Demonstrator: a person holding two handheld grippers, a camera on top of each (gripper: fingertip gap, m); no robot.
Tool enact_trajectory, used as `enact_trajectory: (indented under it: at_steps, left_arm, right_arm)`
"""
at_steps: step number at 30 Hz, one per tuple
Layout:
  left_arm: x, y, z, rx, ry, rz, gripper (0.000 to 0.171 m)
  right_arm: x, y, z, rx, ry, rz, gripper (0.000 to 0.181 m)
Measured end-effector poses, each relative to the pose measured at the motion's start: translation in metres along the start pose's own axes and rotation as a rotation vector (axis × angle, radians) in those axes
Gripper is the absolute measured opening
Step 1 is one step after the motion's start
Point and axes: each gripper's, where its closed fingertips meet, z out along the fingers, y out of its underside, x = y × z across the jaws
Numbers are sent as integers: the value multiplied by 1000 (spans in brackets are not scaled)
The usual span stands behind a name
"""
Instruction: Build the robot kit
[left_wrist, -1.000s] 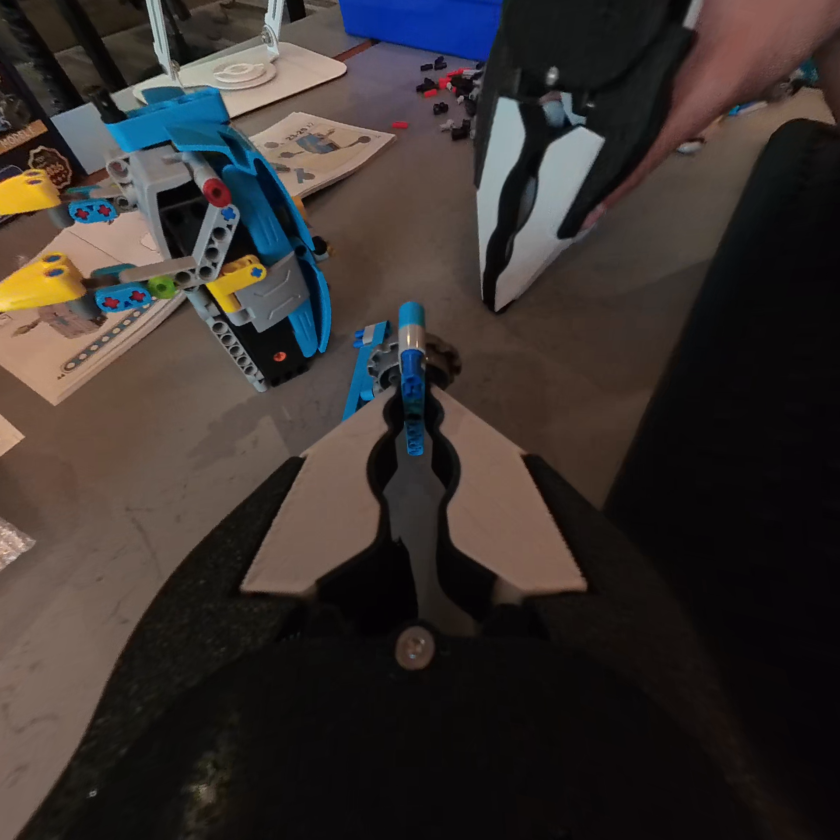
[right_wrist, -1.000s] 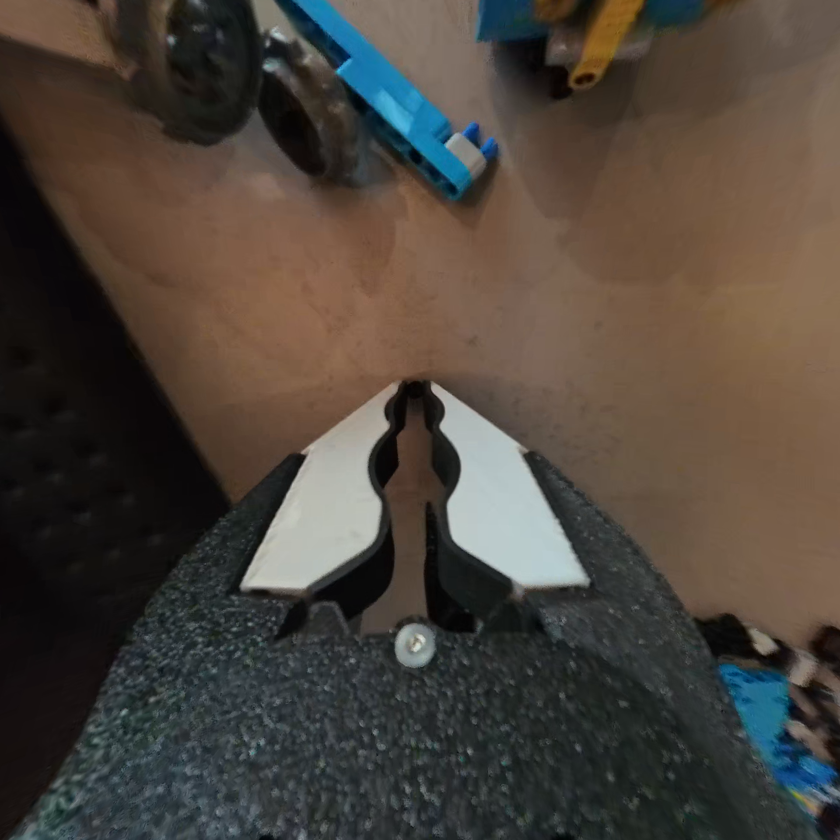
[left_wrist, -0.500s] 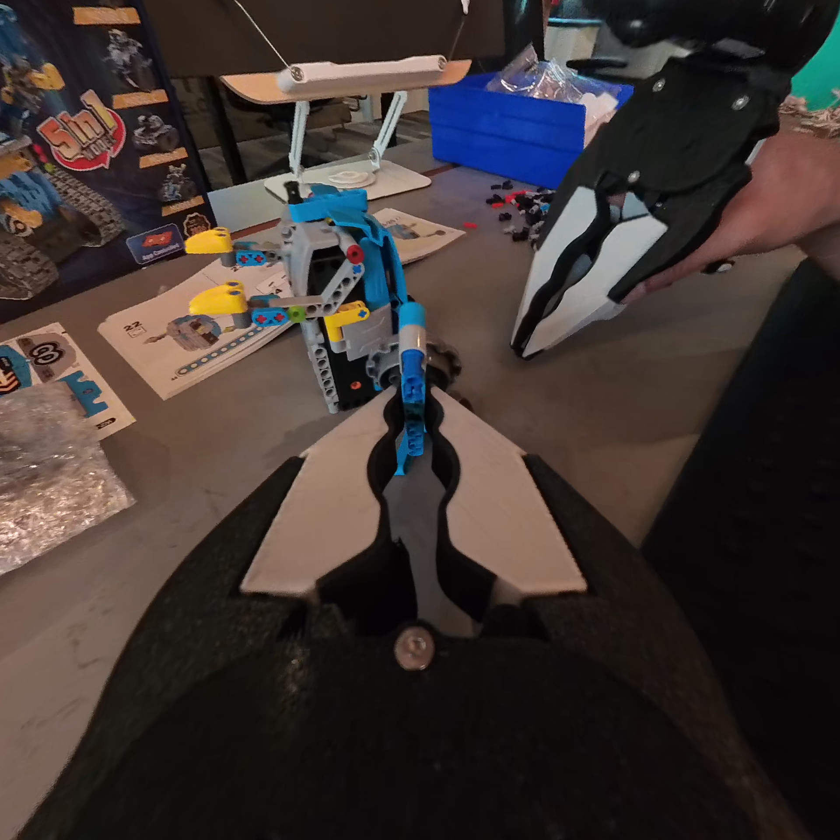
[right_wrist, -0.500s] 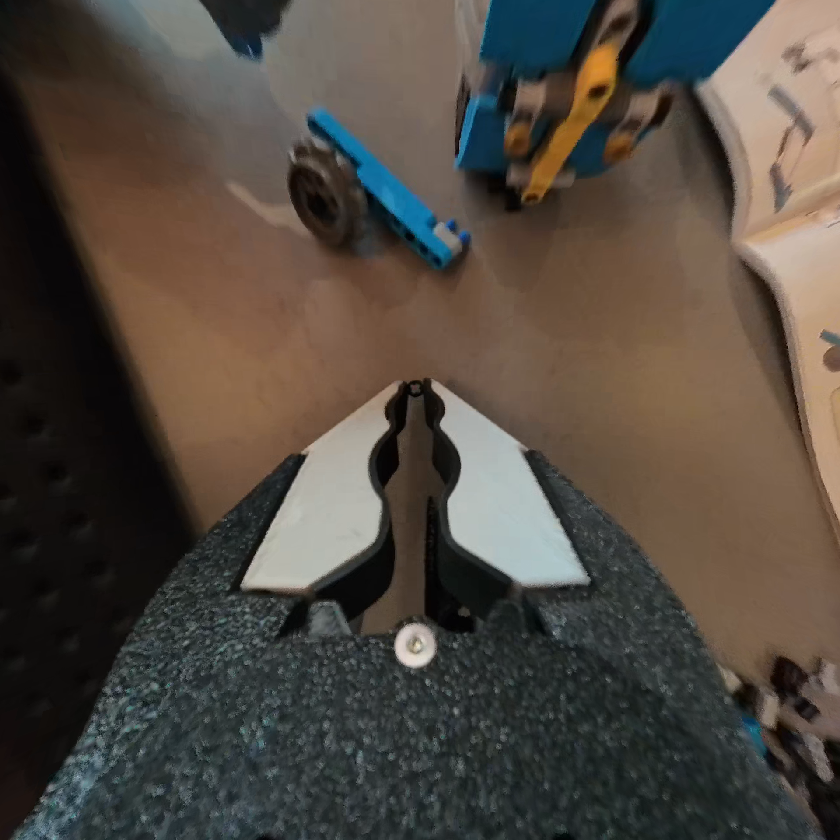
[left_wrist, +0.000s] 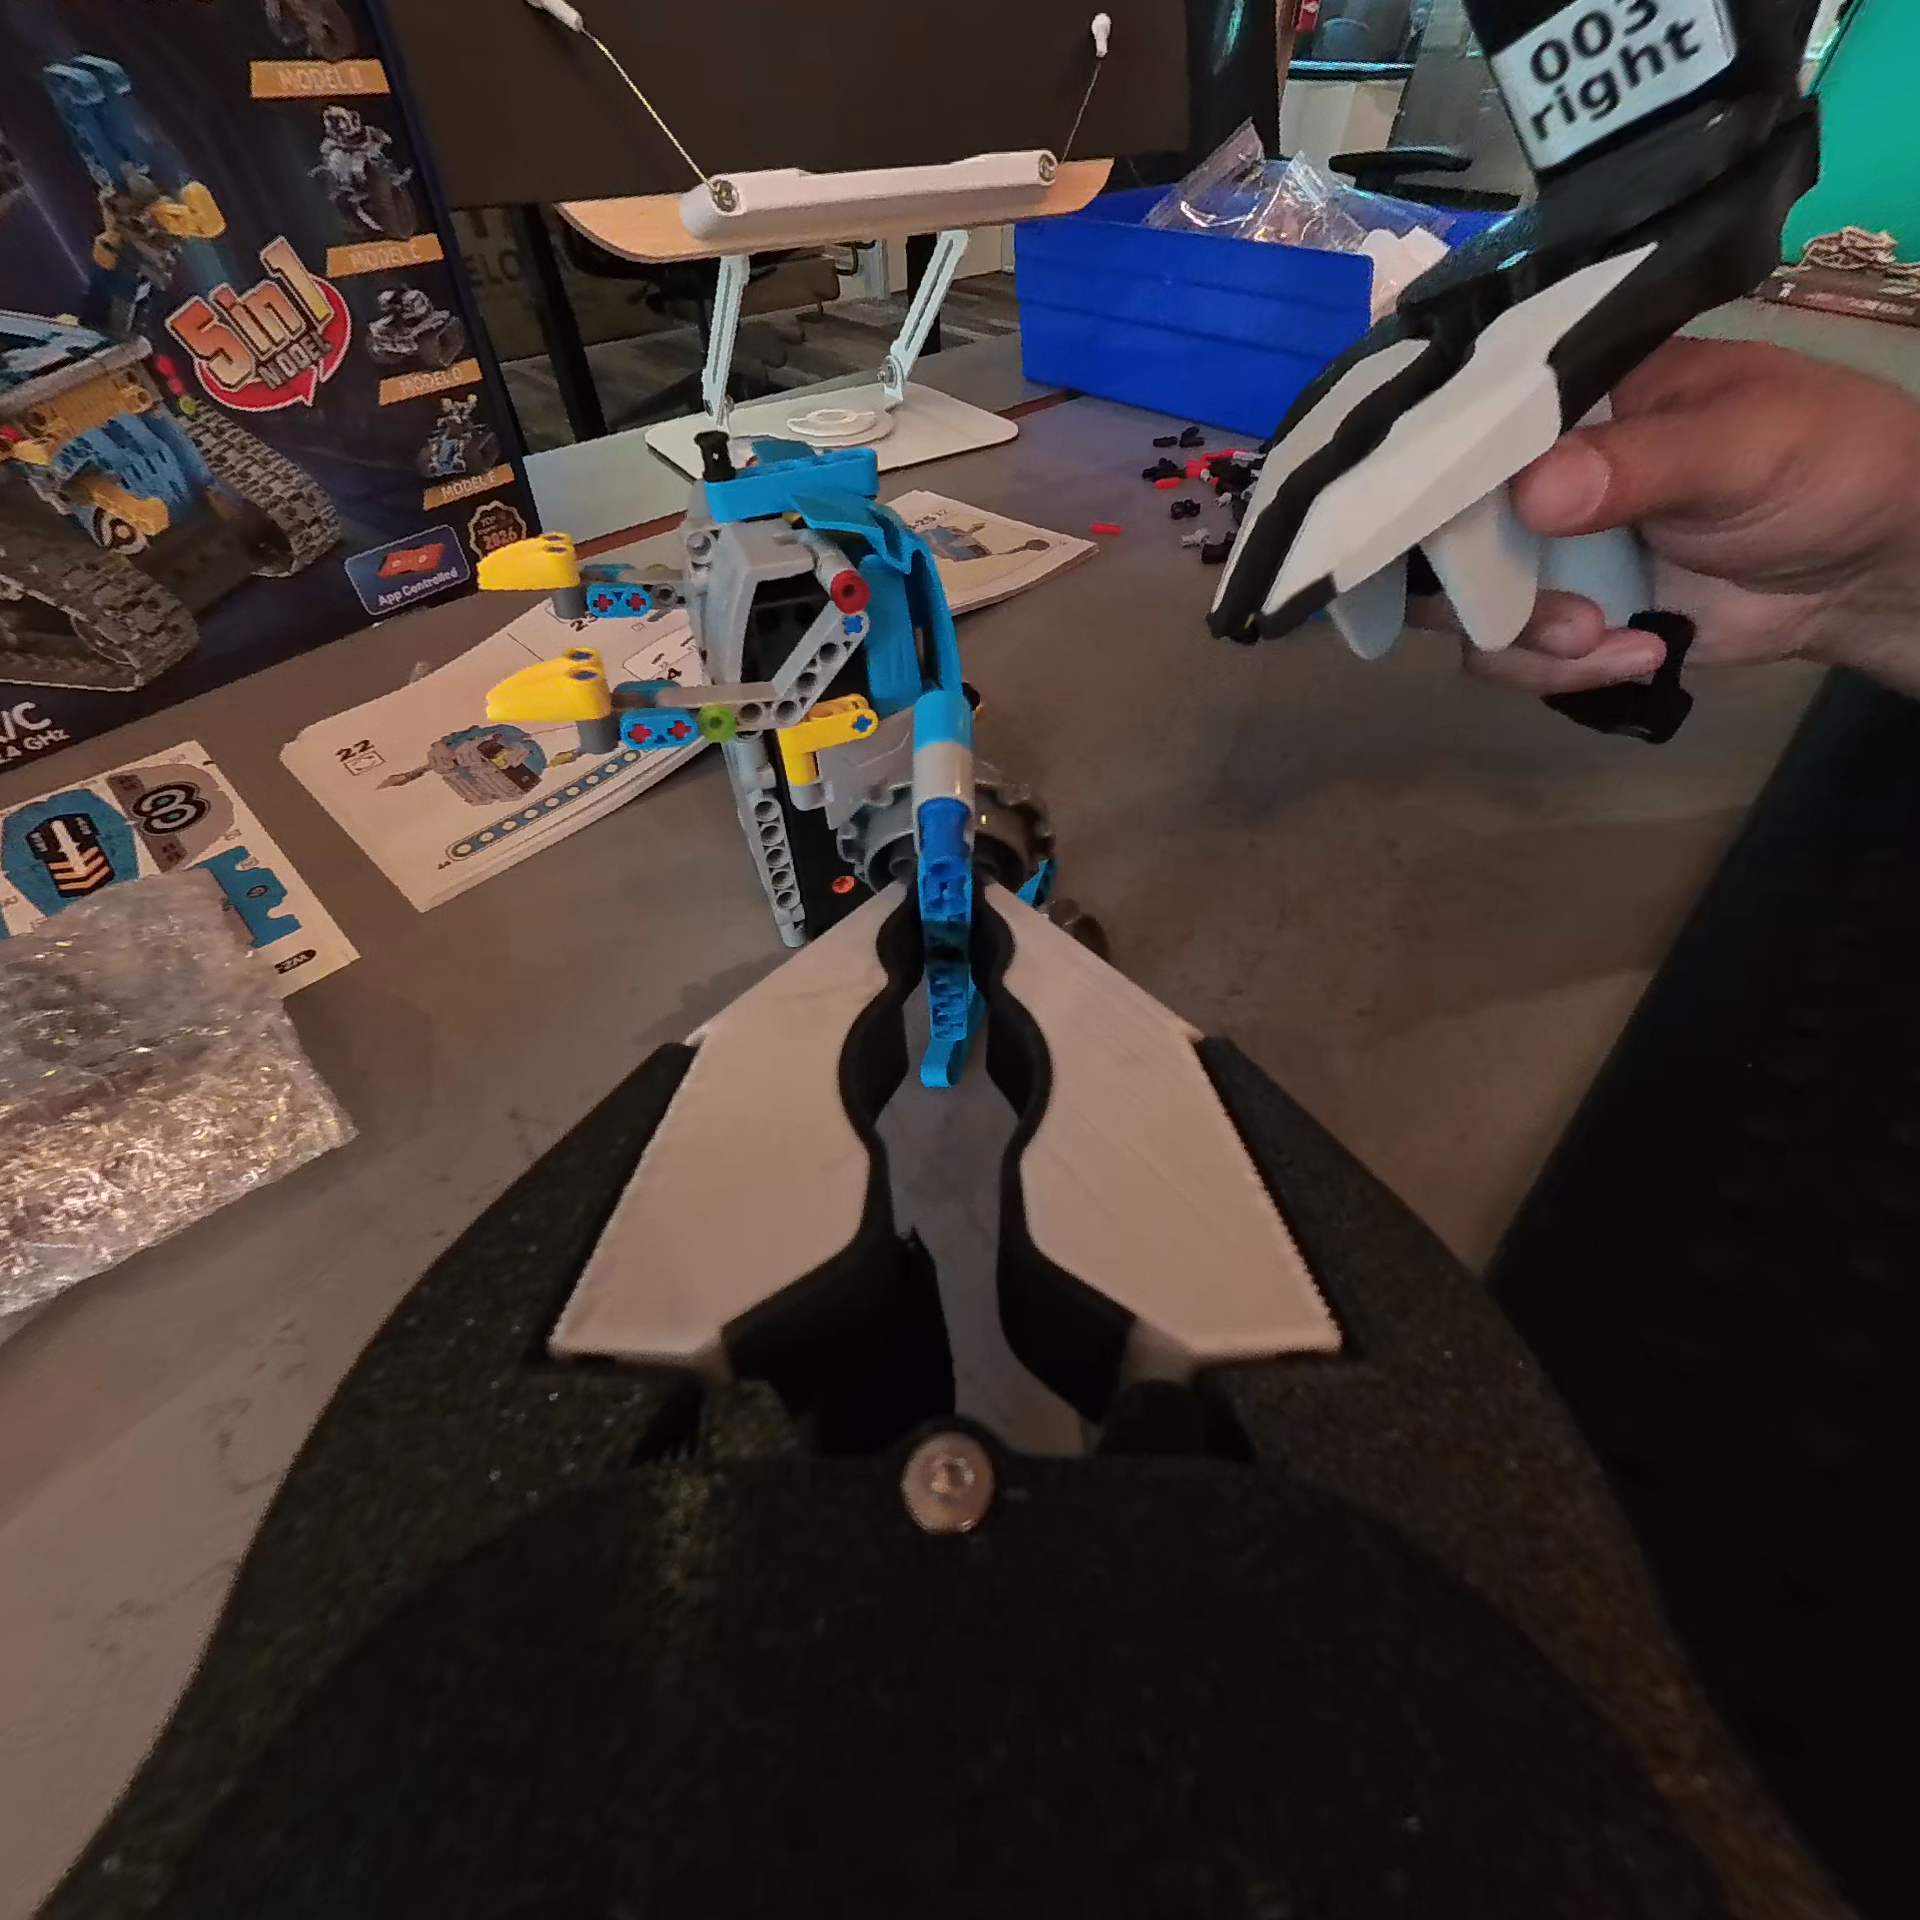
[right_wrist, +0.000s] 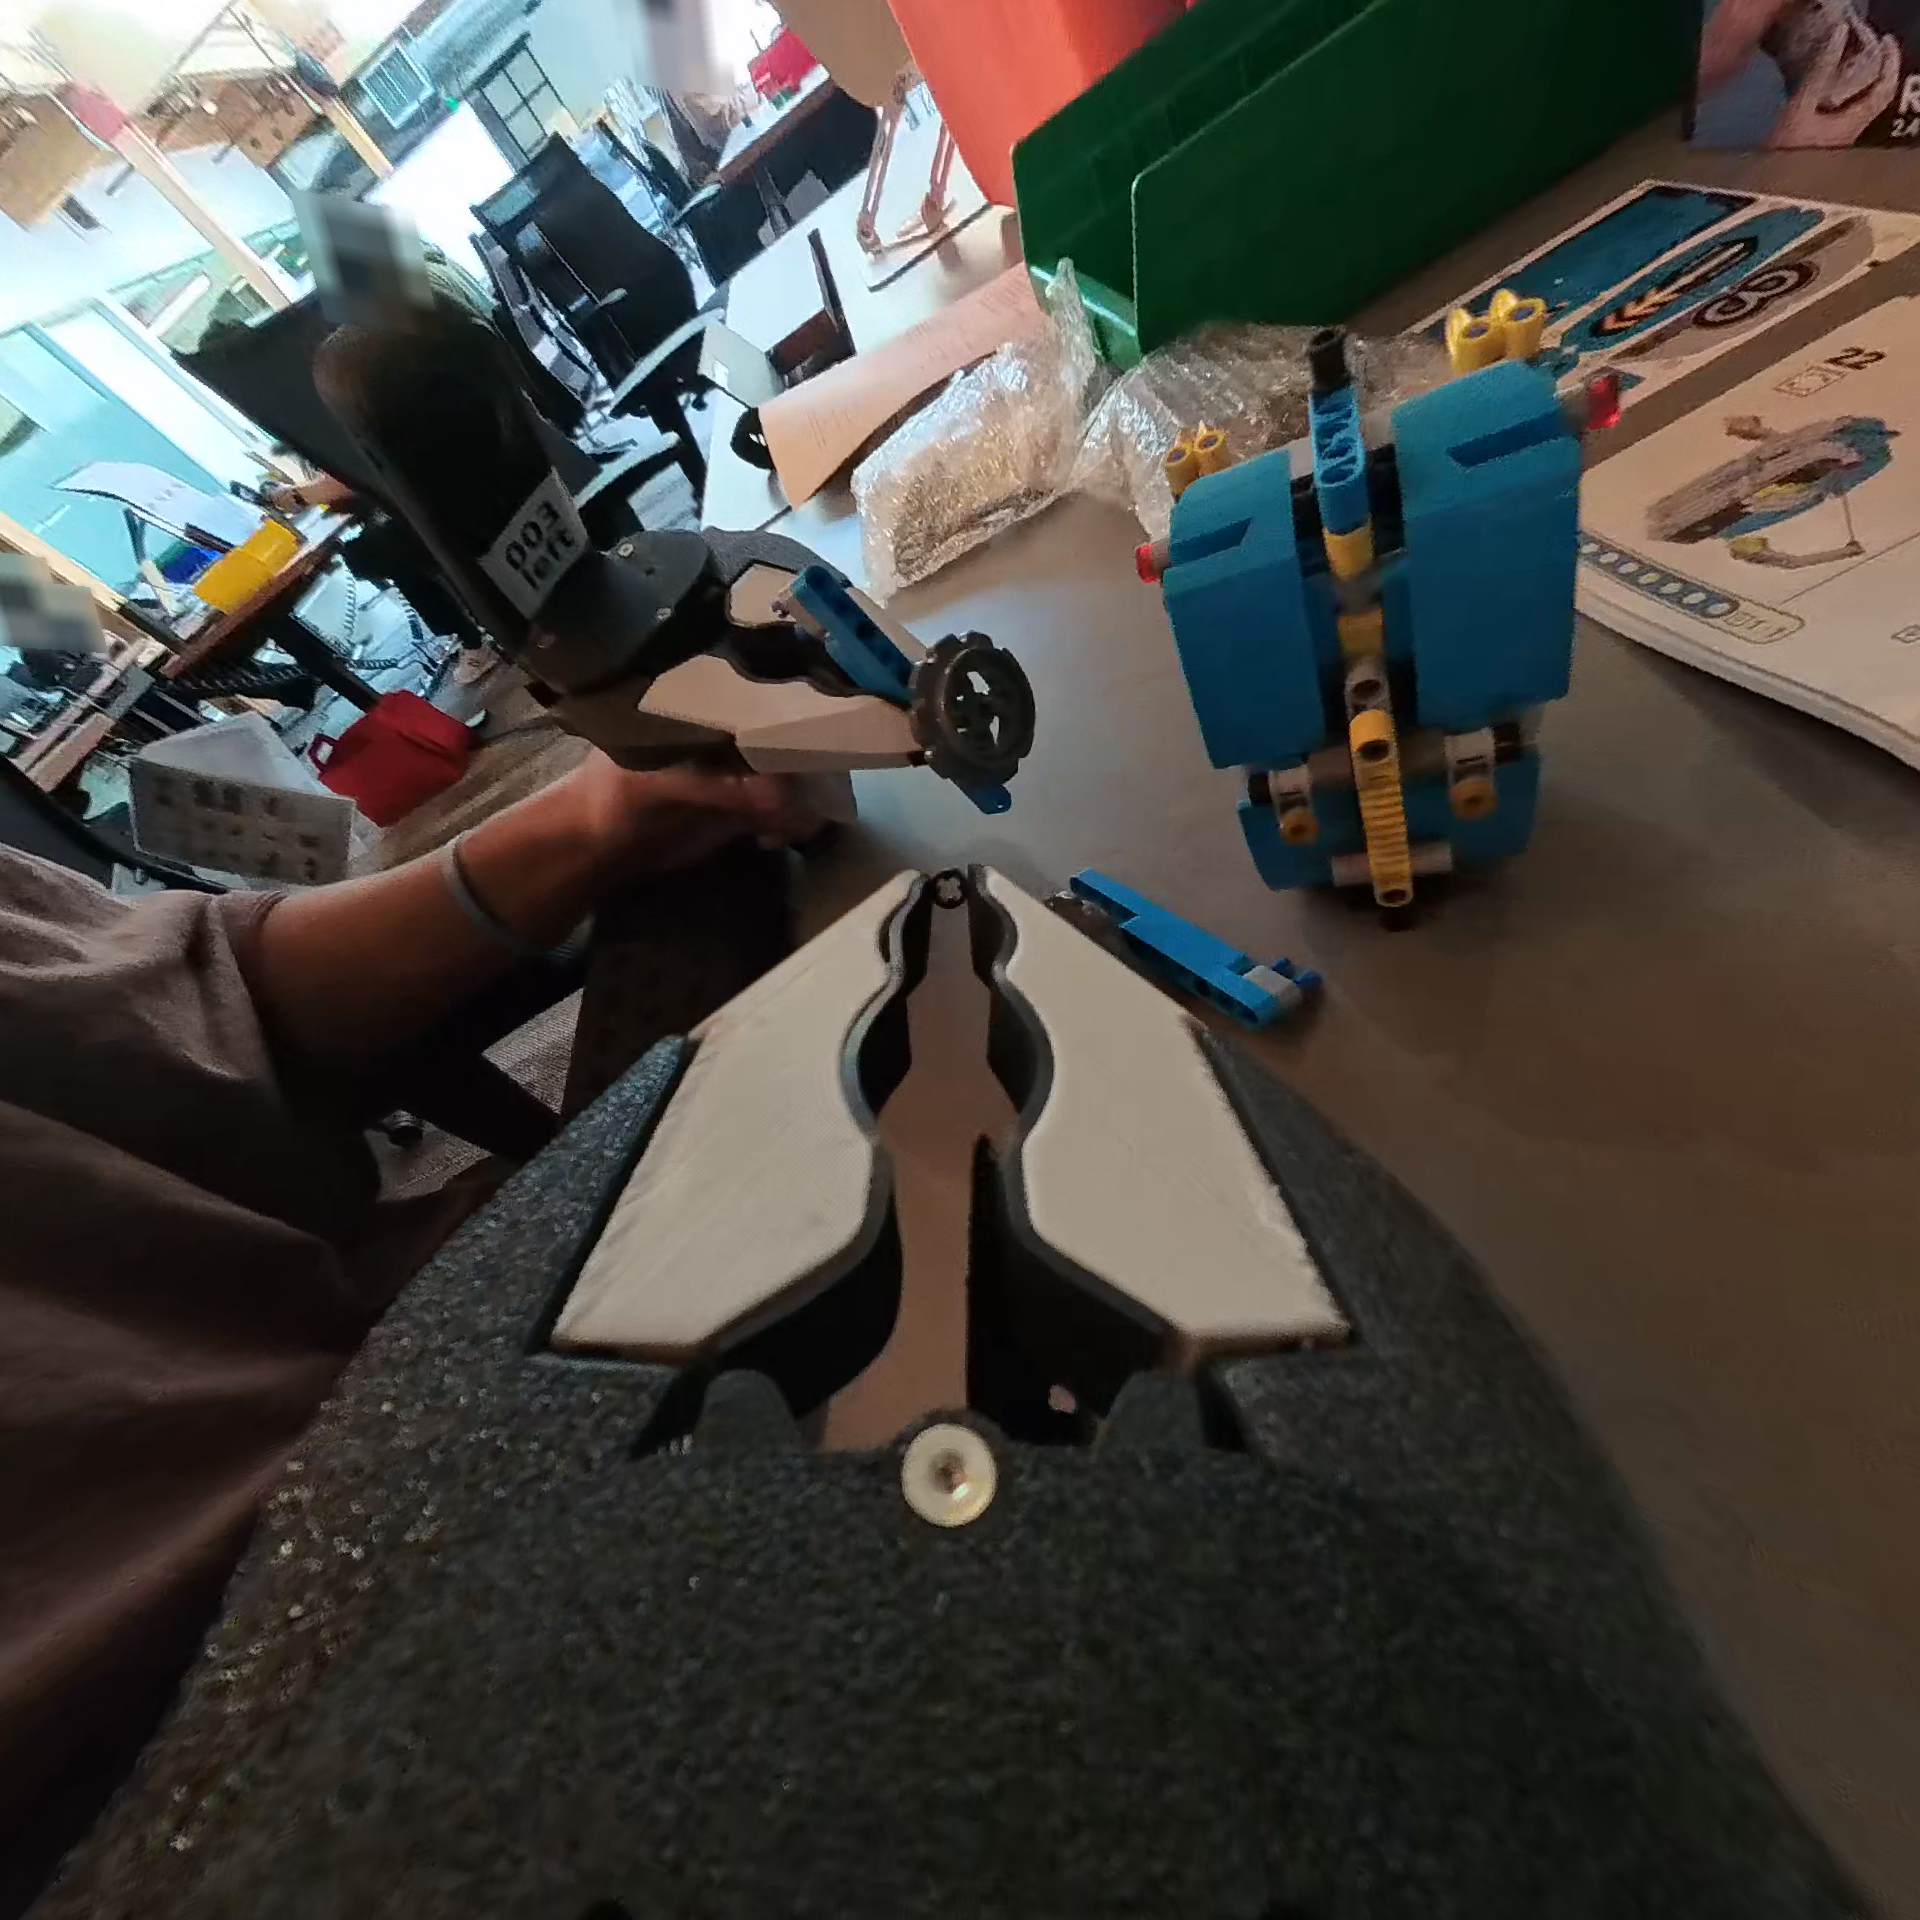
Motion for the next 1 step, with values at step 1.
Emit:
enact_trajectory:
  at_steps: [1]
  left_arm:
    - [0, 0, 0, 0, 0, -1, 7]
  right_arm:
    - [0, 0, 0, 3, 0, -2, 7]
